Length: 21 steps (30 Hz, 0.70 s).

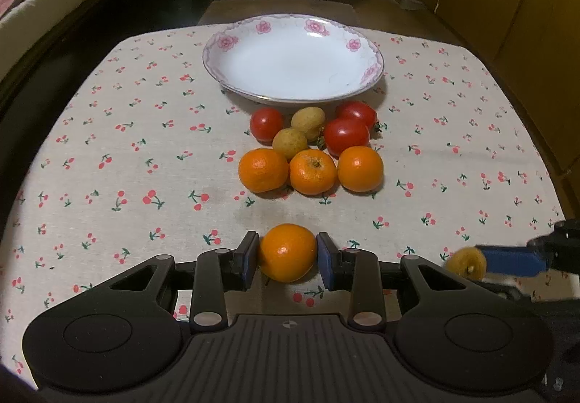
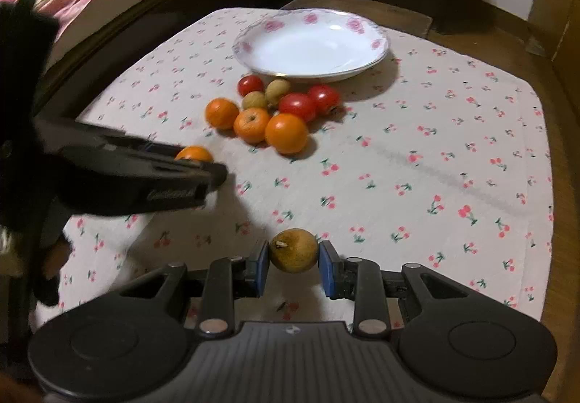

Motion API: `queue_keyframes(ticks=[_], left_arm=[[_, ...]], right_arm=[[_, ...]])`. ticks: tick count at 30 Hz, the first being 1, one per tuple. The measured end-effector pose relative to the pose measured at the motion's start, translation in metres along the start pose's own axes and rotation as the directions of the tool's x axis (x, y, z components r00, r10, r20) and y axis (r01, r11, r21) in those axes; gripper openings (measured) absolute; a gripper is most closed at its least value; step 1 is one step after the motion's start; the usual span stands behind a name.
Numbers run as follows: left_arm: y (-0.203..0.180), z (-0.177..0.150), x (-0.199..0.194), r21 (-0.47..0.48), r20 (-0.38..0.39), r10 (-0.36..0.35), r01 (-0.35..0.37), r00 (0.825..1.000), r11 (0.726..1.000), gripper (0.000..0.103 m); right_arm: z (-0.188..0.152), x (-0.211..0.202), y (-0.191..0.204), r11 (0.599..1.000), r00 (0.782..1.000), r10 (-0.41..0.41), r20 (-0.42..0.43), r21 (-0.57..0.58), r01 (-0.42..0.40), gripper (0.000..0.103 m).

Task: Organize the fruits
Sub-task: 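Carry the orange in the left gripper and pear in the right gripper over the white bowl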

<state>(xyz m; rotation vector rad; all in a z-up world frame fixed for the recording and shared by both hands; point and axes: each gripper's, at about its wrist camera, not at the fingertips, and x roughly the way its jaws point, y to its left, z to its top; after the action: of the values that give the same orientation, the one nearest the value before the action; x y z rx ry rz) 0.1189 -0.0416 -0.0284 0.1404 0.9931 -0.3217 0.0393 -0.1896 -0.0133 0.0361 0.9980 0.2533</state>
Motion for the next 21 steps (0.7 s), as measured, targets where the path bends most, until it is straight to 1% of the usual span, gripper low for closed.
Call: queue_keyframes(ticks=[11,21], left_arm=[[-0.004,0.010,-0.010,-0.004,0.030,0.000,0.000,1.000,1.000,0.042],[-0.005,0.037,-0.014,-0.018,0.076,0.013,-0.012,0.997,1.000,0.042]], right_arm=[[0.028,-0.003,-0.007,0.999,0.998,-0.048,0.052,0.022,0.047,0.029],[0.063,-0.002,-0.003,0.998,0.993,-0.064,0.104,0.006,0.064,0.029]])
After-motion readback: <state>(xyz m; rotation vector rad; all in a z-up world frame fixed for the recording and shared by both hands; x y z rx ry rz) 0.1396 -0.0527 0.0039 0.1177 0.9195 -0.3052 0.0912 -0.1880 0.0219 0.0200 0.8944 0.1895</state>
